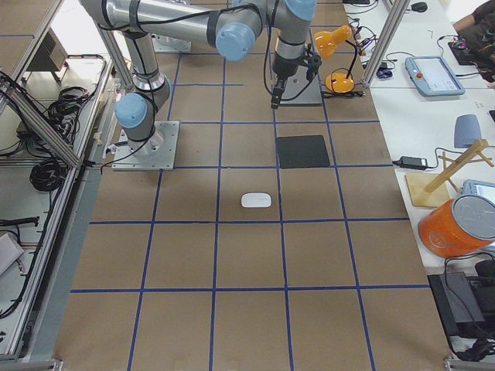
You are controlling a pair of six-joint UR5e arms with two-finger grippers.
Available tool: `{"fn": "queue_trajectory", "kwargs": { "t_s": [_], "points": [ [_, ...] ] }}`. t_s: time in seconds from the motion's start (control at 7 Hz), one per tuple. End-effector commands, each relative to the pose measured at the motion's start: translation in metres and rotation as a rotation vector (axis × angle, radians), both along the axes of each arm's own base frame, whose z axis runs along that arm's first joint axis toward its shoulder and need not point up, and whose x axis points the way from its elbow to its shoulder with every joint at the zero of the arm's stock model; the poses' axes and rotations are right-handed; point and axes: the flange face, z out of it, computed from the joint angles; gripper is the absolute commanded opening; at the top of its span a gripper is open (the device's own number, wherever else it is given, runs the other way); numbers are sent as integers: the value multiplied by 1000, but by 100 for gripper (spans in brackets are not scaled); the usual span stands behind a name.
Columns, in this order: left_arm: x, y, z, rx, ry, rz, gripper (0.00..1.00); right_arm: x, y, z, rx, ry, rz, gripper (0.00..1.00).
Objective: Place pen and mouse around notebook
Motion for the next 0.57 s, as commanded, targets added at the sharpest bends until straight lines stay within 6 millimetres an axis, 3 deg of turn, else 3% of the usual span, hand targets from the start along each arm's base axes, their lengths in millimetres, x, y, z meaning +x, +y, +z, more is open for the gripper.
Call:
{"fn": "queue_trajectory", "kwargs": {
  "t_s": [0.0,0.14,0.43],
  "points": [
    [1,0,-5,6,6,1,19,-60,3,-68,6,0,17,100],
    [0,0,-4,6,4,1,0,-100,14,-110,-34,18,40,100],
    [-2,0,5,1,-8,4,0,-139,51,-181,0,-31,67,100]
  ]
}}
